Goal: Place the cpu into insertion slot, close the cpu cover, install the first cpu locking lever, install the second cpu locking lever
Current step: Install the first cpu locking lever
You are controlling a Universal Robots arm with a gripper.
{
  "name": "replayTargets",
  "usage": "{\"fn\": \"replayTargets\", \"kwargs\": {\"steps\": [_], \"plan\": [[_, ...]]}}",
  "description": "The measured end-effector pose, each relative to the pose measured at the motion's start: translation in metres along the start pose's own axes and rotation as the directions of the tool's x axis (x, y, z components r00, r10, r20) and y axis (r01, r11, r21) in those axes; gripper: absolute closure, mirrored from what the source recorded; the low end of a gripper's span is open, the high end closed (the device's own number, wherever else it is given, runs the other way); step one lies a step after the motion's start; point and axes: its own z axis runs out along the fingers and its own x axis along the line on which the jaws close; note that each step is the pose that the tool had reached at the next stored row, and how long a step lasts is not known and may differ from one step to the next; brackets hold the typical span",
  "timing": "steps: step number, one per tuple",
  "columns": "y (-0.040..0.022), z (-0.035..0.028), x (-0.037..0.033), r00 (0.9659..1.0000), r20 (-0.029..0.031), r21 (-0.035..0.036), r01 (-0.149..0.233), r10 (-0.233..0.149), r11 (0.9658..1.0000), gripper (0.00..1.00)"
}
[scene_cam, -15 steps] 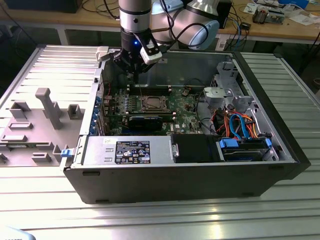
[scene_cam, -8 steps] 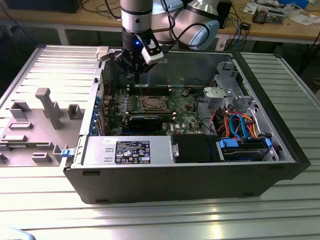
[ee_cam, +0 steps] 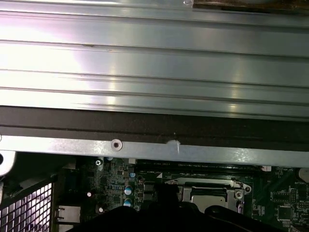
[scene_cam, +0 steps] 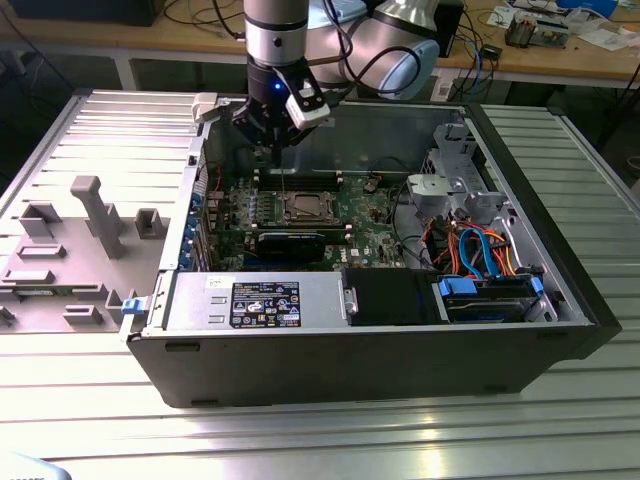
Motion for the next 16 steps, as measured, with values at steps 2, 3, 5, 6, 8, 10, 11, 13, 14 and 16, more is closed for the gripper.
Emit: {"fn": "replayTargets", "kwargs": {"steps": [2,3,5,6,8,10,11,13,14,16], "plan": [[0.0000,0.0001,-0.0006,1.0000,0.0000,0.0001,0.000,0.000,1.0000,0.89],[-0.0001,0.0001,-0.0010,1.0000,-0.0001,0.0001,0.000,0.000,1.0000,0.89],[-0.0001,0.0002,-0.0017,1.0000,0.0000,0.0001,0.000,0.000,1.0000,0.89],[-0.0001,0.0002,-0.0021,1.0000,-0.0001,0.0000,0.000,0.000,1.0000,0.89],[-0.0002,0.0003,-0.0031,1.0000,0.0000,0.0001,0.000,0.000,1.0000,0.89],[-0.0003,0.0004,-0.0040,1.0000,-0.0001,0.0001,0.000,0.000,1.0000,0.89],[-0.0003,0.0004,-0.0044,1.0000,-0.0001,0.0001,0.000,0.000,1.0000,0.89],[-0.0003,0.0005,-0.0055,1.0000,0.0000,0.0001,0.000,0.000,1.0000,0.89],[-0.0004,0.0005,-0.0063,1.0000,-0.0001,0.0001,0.000,0.000,1.0000,0.89],[-0.0005,0.0006,-0.0076,1.0000,-0.0001,0.0001,0.000,0.000,1.0000,0.89]]}}
